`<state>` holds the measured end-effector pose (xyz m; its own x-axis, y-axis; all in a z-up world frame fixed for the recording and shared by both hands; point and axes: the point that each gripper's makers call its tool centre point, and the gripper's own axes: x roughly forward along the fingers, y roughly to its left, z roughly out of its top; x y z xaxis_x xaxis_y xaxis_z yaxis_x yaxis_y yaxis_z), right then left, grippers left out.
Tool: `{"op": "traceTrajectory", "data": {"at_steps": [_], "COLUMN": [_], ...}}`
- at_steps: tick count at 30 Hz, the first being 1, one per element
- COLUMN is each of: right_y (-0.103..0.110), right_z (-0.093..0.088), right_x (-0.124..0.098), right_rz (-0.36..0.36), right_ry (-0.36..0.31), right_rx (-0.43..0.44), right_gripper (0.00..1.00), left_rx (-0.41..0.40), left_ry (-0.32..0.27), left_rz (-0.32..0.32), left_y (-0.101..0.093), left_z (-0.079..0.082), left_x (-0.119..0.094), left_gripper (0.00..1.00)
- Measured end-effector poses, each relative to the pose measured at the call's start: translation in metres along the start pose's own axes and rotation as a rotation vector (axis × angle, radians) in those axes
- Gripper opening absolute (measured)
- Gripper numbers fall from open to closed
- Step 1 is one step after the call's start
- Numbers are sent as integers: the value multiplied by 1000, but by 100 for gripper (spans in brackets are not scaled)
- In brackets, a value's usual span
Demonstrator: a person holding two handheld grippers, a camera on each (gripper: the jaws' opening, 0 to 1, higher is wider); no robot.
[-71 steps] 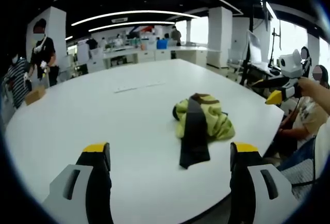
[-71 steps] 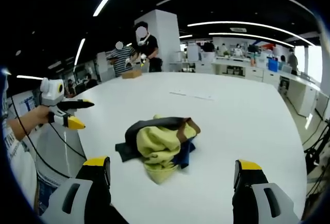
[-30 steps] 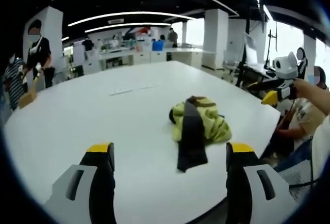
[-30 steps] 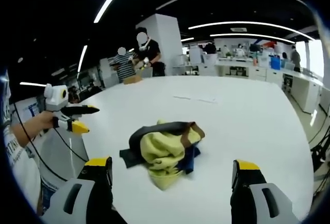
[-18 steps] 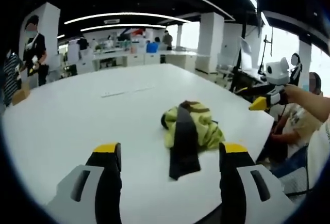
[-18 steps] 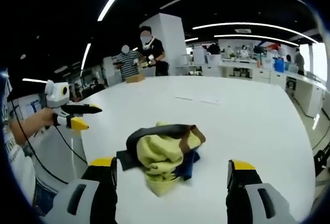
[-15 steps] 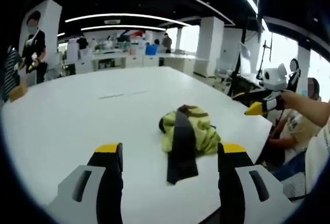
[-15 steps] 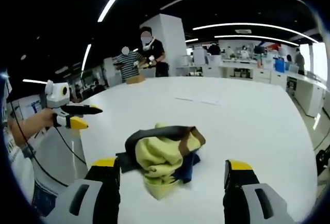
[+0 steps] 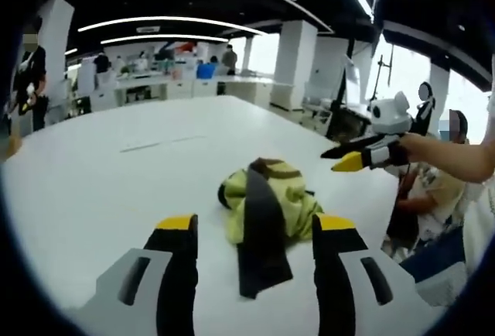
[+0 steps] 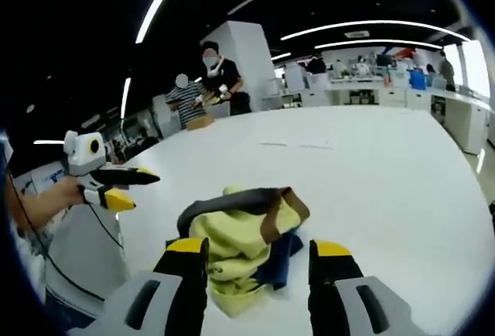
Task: Fold the garment on the visible template until the final outline fits inside the template.
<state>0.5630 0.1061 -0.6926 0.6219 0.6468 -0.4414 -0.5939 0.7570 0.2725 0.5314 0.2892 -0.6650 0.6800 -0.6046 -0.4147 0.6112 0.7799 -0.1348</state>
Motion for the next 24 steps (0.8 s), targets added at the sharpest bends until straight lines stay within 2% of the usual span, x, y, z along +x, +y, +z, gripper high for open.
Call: {"op": "traceTrajectory", "data": {"at_steps": [8,17,24], "right_y": [-8,-14,-17], "right_z": [-3,-5,-8], "right_x": [19,34,43], "right_rz": [-9,-9,-4], "right_ry": [11,18,27], "right_rx": [49,90,112], "right_gripper": [39,35,32], "left_rx": [20,34,21], "left_ry": [18,39,66], "left_rz": [-31,-65,-79], "left_y": [-2,-3,4], "left_z": [1,3,0], "left_x": [24,48,63], "left_gripper": [48,40,36]}}
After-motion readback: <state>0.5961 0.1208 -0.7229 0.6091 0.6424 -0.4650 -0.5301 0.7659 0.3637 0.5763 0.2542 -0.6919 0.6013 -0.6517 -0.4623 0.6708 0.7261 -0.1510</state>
